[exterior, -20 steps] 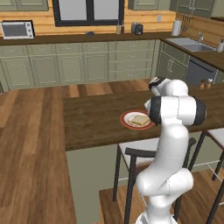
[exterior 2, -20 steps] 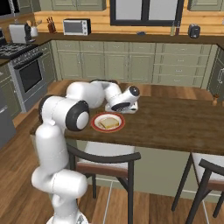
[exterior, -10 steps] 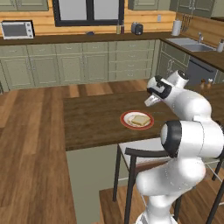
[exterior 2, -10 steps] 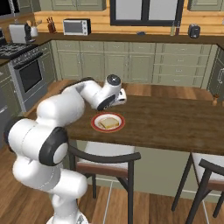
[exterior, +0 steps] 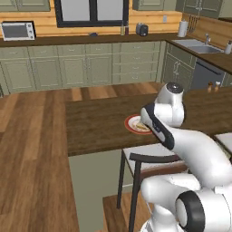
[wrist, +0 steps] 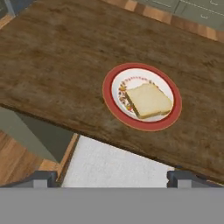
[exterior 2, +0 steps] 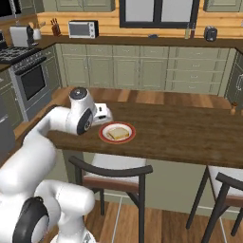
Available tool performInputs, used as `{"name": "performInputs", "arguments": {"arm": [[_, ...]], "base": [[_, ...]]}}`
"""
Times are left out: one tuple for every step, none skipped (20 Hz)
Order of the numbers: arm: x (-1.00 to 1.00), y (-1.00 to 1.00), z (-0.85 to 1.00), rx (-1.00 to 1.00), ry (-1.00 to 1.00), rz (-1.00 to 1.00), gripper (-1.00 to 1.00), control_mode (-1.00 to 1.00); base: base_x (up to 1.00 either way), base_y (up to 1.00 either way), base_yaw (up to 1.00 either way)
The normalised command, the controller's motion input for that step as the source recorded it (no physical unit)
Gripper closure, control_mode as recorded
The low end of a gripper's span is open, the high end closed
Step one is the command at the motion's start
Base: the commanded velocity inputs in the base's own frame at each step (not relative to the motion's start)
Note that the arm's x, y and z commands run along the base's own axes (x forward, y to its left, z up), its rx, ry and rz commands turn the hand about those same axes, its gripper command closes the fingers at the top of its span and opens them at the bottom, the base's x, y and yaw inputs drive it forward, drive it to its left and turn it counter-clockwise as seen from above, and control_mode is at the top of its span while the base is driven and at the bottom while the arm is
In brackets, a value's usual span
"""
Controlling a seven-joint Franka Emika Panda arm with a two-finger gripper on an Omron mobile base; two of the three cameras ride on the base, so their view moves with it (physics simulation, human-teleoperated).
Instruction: Start the toaster. Once the lever pops up, take the bread to the plate on the dining counter.
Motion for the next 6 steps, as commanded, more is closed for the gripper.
{"name": "performInputs", "arguments": {"arm": [[-1.0,0.34,0.05,-0.03,0.14,-0.13,-1.0,-1.0],[-1.0,0.21,0.01,0.0,0.13,-0.13,-1.0,-1.0],[-1.0,0.16,0.0,0.0,0.12,-0.13,-1.0,-1.0],[-1.0,0.14,0.0,0.0,0.12,-0.13,-1.0,-1.0],[-1.0,0.09,0.0,0.0,0.14,-0.13,-1.0,-1.0],[-1.0,0.04,0.0,0.0,0.17,-0.13,-1.0,-1.0]], "base": [[0.0,0.0,0.0],[0.0,0.0,0.0],[0.0,0.0,0.0],[0.0,0.0,0.0],[0.0,0.0,0.0],[0.0,0.0,0.0]]}}
